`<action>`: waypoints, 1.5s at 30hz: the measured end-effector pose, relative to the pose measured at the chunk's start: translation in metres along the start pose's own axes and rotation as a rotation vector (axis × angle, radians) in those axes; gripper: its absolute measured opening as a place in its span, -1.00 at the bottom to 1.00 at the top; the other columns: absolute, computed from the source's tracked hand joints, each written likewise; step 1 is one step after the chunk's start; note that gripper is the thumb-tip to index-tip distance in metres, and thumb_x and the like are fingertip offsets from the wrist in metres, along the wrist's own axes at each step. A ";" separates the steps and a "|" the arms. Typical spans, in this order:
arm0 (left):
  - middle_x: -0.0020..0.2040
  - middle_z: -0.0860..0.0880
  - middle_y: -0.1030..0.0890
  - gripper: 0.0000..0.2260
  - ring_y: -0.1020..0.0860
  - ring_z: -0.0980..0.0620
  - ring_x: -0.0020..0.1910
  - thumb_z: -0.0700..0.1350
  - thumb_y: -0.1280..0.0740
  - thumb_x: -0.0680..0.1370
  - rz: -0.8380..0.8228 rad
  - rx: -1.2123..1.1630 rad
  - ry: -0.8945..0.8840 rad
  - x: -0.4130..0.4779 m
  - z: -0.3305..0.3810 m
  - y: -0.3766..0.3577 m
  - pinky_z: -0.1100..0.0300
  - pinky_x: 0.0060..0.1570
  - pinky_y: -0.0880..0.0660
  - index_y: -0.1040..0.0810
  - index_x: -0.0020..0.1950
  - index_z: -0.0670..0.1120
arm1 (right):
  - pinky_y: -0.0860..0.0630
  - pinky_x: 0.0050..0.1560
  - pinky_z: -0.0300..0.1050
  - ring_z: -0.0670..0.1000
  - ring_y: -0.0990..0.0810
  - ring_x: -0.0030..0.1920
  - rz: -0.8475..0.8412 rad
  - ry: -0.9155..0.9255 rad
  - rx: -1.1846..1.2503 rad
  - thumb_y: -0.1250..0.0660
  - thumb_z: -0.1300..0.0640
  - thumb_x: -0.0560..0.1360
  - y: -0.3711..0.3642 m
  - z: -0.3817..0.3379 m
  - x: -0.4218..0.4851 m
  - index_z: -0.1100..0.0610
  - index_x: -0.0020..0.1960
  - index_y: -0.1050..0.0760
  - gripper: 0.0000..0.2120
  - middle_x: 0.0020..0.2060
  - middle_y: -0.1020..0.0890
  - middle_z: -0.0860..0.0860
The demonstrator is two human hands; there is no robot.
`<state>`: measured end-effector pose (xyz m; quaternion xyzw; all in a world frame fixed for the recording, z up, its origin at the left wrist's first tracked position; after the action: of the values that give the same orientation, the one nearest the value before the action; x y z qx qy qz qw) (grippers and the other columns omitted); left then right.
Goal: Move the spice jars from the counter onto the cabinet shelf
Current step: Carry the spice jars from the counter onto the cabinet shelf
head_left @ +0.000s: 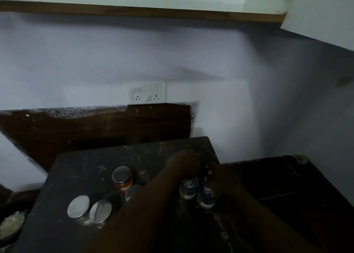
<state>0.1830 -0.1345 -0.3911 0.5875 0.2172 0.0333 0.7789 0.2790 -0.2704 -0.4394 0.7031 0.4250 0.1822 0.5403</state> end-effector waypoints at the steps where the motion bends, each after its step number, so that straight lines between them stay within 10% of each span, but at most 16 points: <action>1: 0.47 -0.14 -0.46 -0.46 -0.47 -0.17 0.40 0.06 -0.36 0.59 -0.020 -0.029 0.009 -0.002 -0.005 0.001 -0.12 0.34 -0.45 -0.35 0.56 -0.01 | -0.54 0.00 -0.12 -0.01 -0.61 0.00 0.003 -0.001 -0.007 -0.39 -0.02 0.55 0.000 -0.002 -0.001 0.02 0.22 -0.50 -0.72 0.04 -0.65 0.00; 26: 0.35 -0.14 -0.52 -0.57 -0.54 -0.12 0.28 -0.07 -0.41 0.60 -0.088 -0.187 0.172 -0.036 -0.046 -0.029 -0.04 0.28 -0.51 -0.45 0.44 -0.08 | -0.42 -0.08 -0.25 -0.22 -0.54 -0.13 -0.062 0.005 0.033 -0.38 -0.05 0.57 -0.033 -0.029 -0.009 -0.18 0.03 -0.44 -0.88 -0.06 -0.61 -0.16; 45: 0.45 -0.19 -0.45 -0.56 -0.45 -0.17 0.42 -0.09 -0.42 0.58 -0.044 -0.154 -0.002 -0.015 0.012 -0.094 0.00 0.38 -0.42 -0.48 0.43 -0.16 | -0.52 0.25 0.07 0.12 -0.53 0.30 -0.049 -0.113 0.069 -0.51 -0.16 0.41 -0.064 0.024 -0.037 -0.02 0.46 -0.37 -0.30 0.37 -0.49 0.04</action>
<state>0.1552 -0.1791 -0.4712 0.5208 0.2258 0.0321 0.8227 0.2495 -0.3111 -0.4984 0.7199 0.4168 0.1140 0.5431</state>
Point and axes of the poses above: each hand's wrist, its own x-axis towards the middle knuckle, its own y-axis out of the back of the hand, z = x × y, the point moved 4 cm from there along x, towards the middle knuckle
